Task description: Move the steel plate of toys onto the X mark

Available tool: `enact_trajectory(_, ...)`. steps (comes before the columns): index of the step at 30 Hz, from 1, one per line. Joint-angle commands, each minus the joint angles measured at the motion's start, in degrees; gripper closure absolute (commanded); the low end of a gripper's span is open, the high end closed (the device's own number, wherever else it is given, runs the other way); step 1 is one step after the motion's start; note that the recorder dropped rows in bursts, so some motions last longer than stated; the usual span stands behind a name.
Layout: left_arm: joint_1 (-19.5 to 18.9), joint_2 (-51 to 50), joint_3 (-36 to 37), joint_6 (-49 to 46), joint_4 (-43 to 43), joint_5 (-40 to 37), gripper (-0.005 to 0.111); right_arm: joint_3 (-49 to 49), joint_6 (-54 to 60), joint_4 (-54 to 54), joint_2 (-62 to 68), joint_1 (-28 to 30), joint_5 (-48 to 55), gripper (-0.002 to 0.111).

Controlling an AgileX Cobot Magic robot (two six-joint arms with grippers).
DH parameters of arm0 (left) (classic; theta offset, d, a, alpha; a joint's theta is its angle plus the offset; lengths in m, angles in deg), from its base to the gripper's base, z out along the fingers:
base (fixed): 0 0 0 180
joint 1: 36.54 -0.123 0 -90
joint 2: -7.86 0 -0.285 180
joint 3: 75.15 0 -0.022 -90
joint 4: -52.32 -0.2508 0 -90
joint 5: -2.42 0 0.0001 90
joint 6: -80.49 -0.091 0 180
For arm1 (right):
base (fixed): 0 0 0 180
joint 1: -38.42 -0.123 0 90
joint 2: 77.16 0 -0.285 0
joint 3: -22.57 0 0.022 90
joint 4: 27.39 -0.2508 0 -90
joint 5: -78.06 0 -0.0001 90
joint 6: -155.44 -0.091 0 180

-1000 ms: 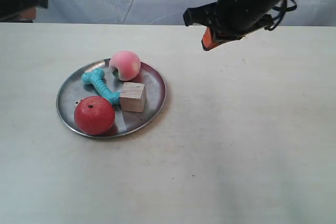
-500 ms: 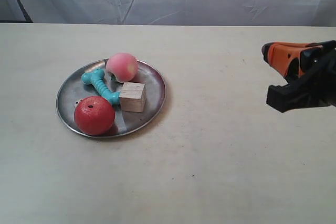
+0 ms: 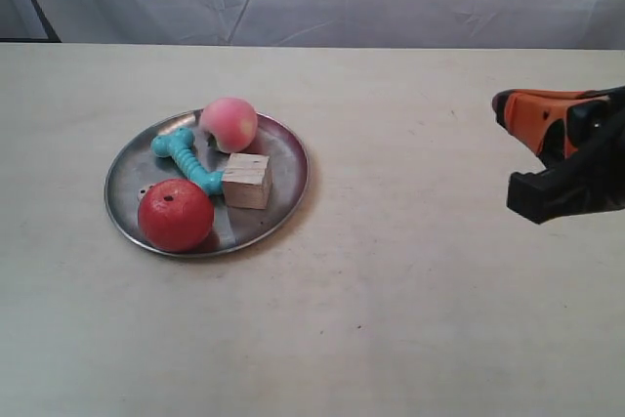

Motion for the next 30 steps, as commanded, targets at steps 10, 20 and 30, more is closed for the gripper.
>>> enact_trajectory(10, 5.1, 0.4, 0.2, -0.2, -1.3, 0.2, 0.107, 18.6, 0.2, 0.3, -24.3, 17.2, -4.1, 0.108)
enact_trajectory(20, 6.9, 0.4, 0.2, -0.2, -1.3, 0.2, 0.107, 25.4, 0.2, -0.3, -43.1, 26.9, 6.5, 0.108)
enact_trajectory(30, 6.9, 0.4, 0.2, -0.2, -1.3, 0.2, 0.107, 26.1, 0.2, -0.3, -43.9, 27.6, 9.5, 0.108)
